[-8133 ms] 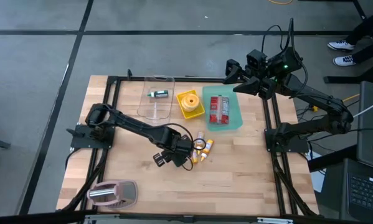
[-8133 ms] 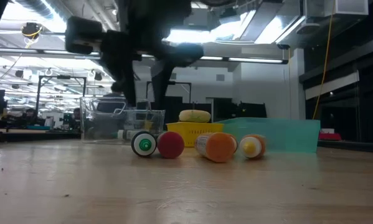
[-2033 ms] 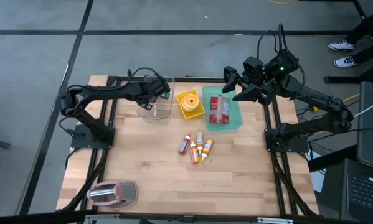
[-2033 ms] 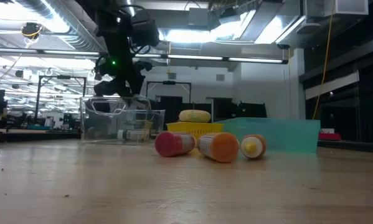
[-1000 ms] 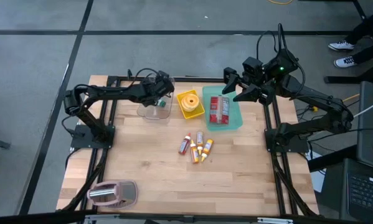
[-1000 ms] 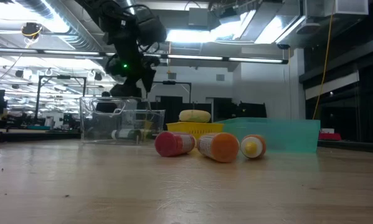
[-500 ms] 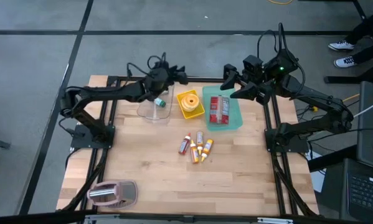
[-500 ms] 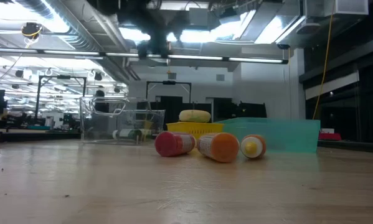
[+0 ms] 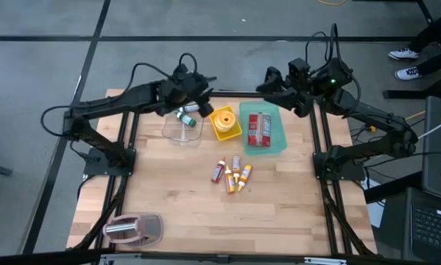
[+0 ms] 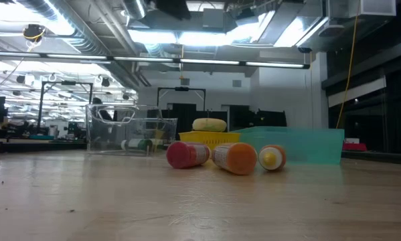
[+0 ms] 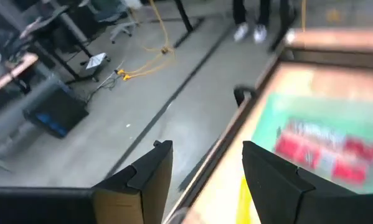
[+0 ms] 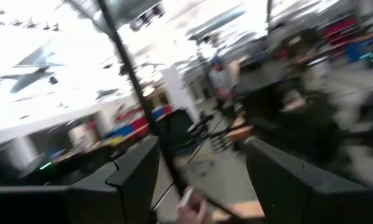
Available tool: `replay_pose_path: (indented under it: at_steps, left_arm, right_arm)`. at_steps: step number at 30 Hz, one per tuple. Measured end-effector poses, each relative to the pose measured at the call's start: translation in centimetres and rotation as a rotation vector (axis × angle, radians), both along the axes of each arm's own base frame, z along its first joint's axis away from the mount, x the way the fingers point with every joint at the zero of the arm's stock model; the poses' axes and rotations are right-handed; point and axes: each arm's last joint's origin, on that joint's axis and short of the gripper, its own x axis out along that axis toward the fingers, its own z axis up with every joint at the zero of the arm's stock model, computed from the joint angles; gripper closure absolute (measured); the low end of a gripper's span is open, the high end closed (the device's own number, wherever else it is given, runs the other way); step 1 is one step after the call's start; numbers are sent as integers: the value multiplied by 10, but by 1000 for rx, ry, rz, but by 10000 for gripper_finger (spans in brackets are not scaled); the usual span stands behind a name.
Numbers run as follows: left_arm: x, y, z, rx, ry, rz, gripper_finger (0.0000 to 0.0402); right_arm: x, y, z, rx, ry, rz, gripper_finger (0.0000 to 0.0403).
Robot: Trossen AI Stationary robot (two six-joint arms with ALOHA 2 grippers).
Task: Pick & Place Food Item
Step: Put the orange food coloring bottle into the transparent bin
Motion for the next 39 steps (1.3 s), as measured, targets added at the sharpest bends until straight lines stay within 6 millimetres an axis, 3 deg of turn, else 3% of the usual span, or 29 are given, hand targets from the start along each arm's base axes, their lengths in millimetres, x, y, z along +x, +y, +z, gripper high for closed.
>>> replay_pose_path:
  at_steps: [3, 8, 14, 18, 26, 31, 39]
  left_arm:
    - [-8, -11, 9, -27, 55, -75, 217]
    - [-14, -26, 20, -306, -116, -392, 224]
    - [-12, -44, -3, -435, 104, -546, 241]
    - [0, -48, -26, -509, 248, -510, 248]
    - [47, -42, -60, -647, 164, -375, 228]
    - [74, -53, -84, -680, 146, -310, 205]
    - [92, -76, -108, -760, 3, 32, 188]
  right_arm:
    - [2, 1, 1, -10, -28, -89, 166]
    - [7, 7, 0, -4, -41, -233, 166]
    - [15, 20, -7, 26, 20, -340, 166]
    - [18, 28, -11, 49, 64, -375, 166]
    - [21, 34, -14, 69, 99, -377, 166]
    - [21, 36, -15, 55, 104, -336, 166]
    - [19, 35, -16, -18, 110, -169, 166]
